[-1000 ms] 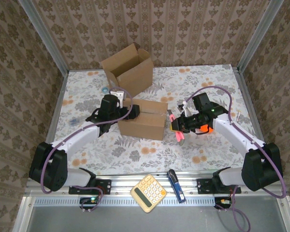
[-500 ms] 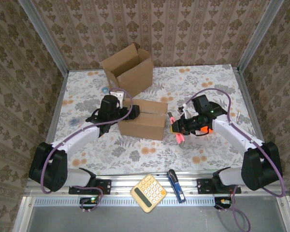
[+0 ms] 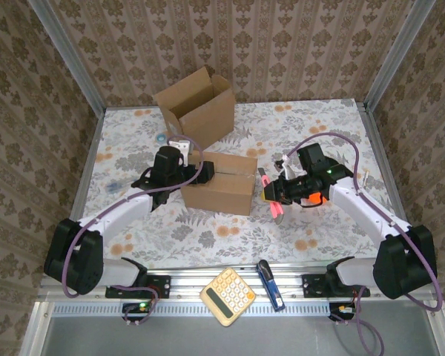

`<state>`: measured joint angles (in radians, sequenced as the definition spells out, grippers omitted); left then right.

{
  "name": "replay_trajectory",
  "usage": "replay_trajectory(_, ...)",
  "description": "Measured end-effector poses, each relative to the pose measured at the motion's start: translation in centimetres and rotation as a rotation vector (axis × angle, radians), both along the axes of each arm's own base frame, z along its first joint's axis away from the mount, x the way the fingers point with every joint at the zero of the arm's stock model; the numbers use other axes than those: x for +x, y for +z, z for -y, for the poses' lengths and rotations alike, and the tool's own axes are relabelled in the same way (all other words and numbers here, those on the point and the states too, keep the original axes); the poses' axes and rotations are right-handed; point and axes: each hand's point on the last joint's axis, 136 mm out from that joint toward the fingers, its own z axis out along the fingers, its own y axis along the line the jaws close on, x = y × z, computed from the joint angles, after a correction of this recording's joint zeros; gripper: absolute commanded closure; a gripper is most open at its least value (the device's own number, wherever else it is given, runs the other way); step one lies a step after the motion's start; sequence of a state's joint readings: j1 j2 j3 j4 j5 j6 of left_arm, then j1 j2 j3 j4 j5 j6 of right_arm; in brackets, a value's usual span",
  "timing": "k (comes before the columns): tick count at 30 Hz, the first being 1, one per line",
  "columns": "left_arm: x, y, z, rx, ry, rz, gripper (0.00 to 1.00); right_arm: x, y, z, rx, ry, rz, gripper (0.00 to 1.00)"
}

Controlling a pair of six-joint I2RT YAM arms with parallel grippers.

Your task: Unpack the express box

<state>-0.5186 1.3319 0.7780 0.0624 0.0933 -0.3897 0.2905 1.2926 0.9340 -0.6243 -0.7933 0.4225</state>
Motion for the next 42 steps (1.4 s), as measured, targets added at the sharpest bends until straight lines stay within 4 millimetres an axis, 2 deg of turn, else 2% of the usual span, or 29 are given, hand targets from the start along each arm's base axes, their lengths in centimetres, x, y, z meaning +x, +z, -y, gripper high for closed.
replay_trajectory(42, 0.01, 0.03, 0.01, -0.001, 0.000, 0.001, 0.00, 0.21, -0.74, -0.68, -0.002, 0.017, -0.014, 1.00)
